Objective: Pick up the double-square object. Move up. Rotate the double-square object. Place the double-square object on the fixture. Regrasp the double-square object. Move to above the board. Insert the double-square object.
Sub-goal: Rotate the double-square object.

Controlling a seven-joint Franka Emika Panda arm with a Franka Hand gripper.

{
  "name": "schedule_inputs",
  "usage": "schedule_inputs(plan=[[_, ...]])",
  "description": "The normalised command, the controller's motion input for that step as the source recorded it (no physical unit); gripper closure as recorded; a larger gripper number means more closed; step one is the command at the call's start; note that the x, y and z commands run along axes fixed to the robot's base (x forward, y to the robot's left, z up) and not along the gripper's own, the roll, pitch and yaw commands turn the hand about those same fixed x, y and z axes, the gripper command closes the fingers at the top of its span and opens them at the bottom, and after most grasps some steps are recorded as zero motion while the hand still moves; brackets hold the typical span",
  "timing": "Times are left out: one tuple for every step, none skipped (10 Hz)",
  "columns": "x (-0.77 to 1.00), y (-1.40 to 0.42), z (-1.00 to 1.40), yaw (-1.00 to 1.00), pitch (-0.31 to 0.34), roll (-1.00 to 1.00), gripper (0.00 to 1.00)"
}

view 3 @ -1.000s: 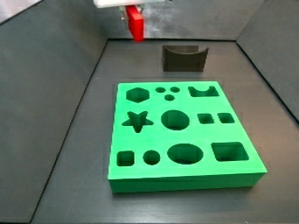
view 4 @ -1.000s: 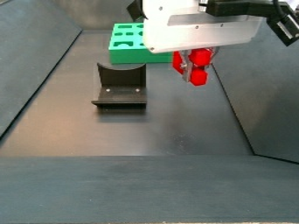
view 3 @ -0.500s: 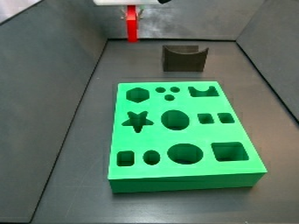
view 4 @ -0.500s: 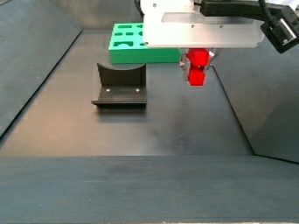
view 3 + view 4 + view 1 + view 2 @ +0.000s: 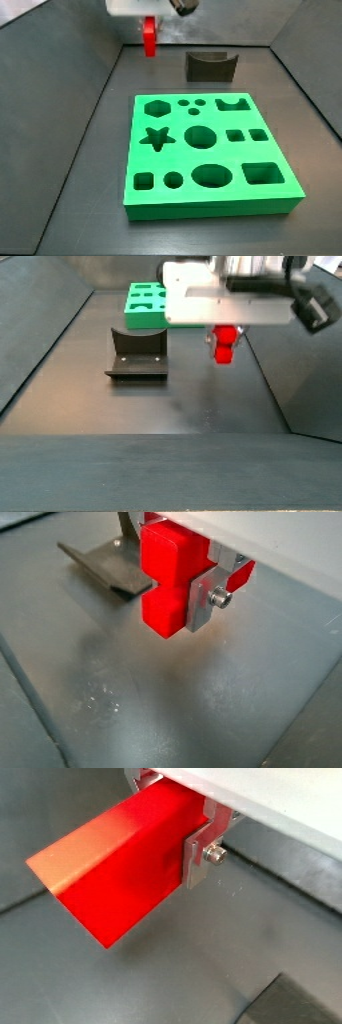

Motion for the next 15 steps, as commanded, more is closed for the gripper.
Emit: schedule_inputs(plan=[[0.04, 0.01, -1.0, 0.02, -0.012, 0.0, 1.0], [0.04, 0.01, -0.91, 0.01, -0.008, 0.0, 1.0], [0.05, 0.01, -0.7, 0.01, -0.005, -0.01, 1.0], [0.05, 0.01, -0.6, 0.01, -0.006, -0.01, 1.0], [0.04, 0.01, -0.35, 0.01, -0.012, -0.01, 1.0], [0.04, 0.0, -0.26, 0.01, -0.015, -0.01, 1.0], [0.0, 0.0, 0.0, 0.0, 0.0, 0.0, 0.0], [0.0, 0.0, 1.0, 0.0, 0.0, 0.0, 0.0], [-0.01, 0.0, 1.0, 0.0, 0.017, 0.0, 0.0], [-0.01, 0.0, 1.0, 0.0, 0.038, 0.0, 0.0], [-0.01, 0.0, 1.0, -0.01, 0.05, 0.0, 0.0], [-0.01, 0.0, 1.0, -0.01, 0.061, 0.0, 0.0], [-0.02, 0.01, 1.0, -0.02, 0.061, 0.0, 0.0], [-0.02, 0.01, 1.0, -0.02, 0.057, 0.0, 0.0], [-0.02, 0.01, 0.99, -0.03, 0.059, 0.0, 0.0]])
